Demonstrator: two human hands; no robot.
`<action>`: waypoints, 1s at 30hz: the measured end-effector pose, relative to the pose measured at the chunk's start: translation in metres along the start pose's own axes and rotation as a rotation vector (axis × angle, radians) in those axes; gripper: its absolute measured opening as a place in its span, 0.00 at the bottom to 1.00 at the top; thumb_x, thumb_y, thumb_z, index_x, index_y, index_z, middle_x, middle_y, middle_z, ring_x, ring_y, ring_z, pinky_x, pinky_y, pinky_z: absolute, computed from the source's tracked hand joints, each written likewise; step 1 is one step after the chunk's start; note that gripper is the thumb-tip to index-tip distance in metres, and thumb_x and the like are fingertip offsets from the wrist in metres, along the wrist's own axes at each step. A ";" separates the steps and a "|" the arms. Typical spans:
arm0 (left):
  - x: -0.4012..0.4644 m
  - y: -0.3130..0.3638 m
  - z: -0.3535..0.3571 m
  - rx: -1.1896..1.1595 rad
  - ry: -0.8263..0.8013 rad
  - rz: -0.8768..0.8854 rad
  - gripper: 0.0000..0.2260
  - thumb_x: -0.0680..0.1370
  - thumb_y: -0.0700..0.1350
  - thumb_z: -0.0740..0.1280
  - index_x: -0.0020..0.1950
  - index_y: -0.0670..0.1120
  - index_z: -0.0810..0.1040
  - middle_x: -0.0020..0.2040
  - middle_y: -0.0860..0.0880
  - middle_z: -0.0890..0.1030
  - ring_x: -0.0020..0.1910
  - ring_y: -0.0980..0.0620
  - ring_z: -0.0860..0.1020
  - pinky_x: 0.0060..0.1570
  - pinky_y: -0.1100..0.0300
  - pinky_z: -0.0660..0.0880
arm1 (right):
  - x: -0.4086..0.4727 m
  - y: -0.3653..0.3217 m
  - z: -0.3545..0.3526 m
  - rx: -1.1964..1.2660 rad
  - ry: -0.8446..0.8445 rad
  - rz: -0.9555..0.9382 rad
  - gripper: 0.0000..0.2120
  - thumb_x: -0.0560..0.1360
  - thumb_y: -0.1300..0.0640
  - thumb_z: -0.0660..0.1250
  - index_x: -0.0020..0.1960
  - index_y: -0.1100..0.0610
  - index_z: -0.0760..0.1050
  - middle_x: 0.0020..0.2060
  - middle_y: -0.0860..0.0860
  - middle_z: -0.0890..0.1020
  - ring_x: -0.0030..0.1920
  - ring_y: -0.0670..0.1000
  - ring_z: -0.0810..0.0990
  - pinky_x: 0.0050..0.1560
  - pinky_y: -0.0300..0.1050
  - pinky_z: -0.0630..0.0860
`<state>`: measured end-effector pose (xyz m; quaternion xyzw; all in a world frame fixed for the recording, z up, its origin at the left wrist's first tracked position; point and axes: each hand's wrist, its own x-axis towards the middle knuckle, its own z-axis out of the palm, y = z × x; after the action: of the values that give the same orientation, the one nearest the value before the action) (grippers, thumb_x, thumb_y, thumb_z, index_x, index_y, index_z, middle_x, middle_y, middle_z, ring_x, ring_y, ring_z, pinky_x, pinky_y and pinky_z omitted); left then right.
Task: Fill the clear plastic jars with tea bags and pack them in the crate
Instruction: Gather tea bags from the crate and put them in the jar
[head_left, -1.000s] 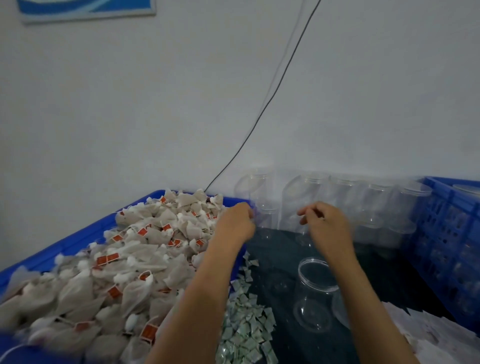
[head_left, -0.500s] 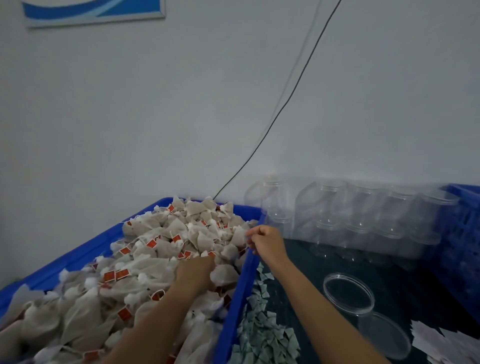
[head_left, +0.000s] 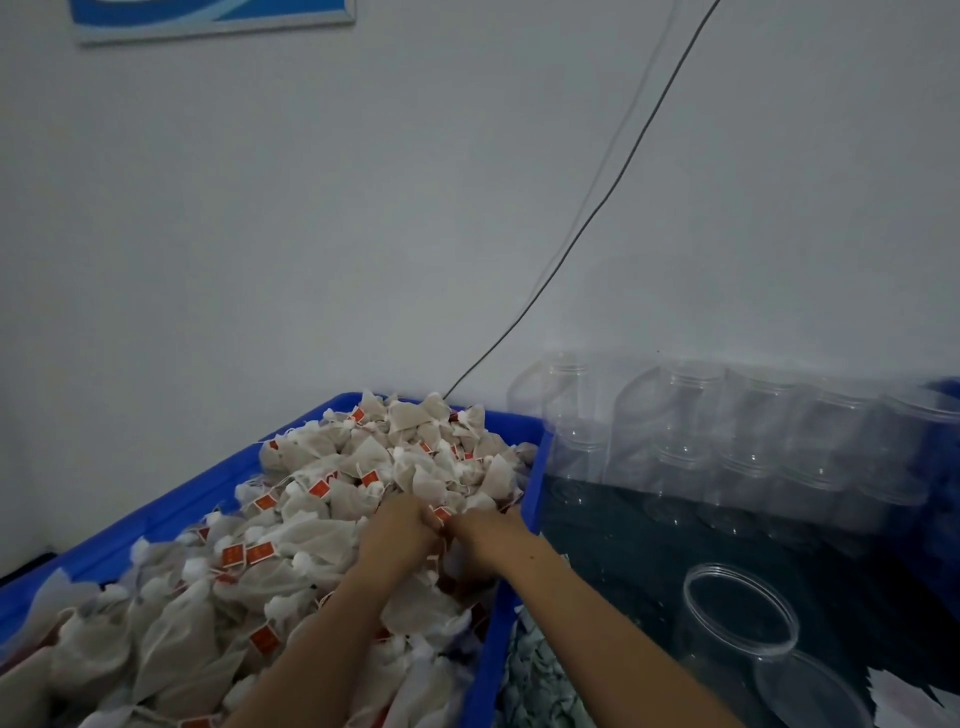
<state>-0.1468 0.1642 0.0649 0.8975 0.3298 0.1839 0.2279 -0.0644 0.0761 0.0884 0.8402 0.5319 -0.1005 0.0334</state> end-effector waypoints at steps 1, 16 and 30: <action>0.000 0.000 -0.001 -0.085 0.003 -0.021 0.06 0.74 0.39 0.70 0.38 0.48 0.83 0.40 0.53 0.83 0.40 0.57 0.79 0.47 0.62 0.75 | 0.003 -0.002 0.002 -0.040 0.023 0.018 0.10 0.74 0.51 0.64 0.53 0.56 0.73 0.41 0.52 0.75 0.43 0.53 0.72 0.57 0.54 0.70; 0.062 -0.008 0.012 0.025 0.078 -0.091 0.24 0.78 0.45 0.67 0.72 0.48 0.65 0.68 0.45 0.71 0.65 0.47 0.72 0.61 0.55 0.70 | -0.011 0.017 0.014 0.893 0.769 0.087 0.16 0.82 0.54 0.58 0.35 0.47 0.62 0.34 0.44 0.71 0.35 0.40 0.68 0.34 0.31 0.64; 0.062 -0.015 0.007 -0.334 0.285 -0.296 0.09 0.78 0.40 0.67 0.54 0.36 0.79 0.47 0.40 0.82 0.46 0.42 0.81 0.48 0.50 0.79 | -0.007 0.017 0.019 0.931 0.816 0.100 0.18 0.82 0.54 0.57 0.34 0.48 0.60 0.32 0.45 0.69 0.36 0.45 0.68 0.38 0.38 0.65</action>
<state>-0.1064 0.2142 0.0620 0.7544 0.4514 0.3252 0.3484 -0.0546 0.0594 0.0708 0.7612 0.3625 0.0090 -0.5377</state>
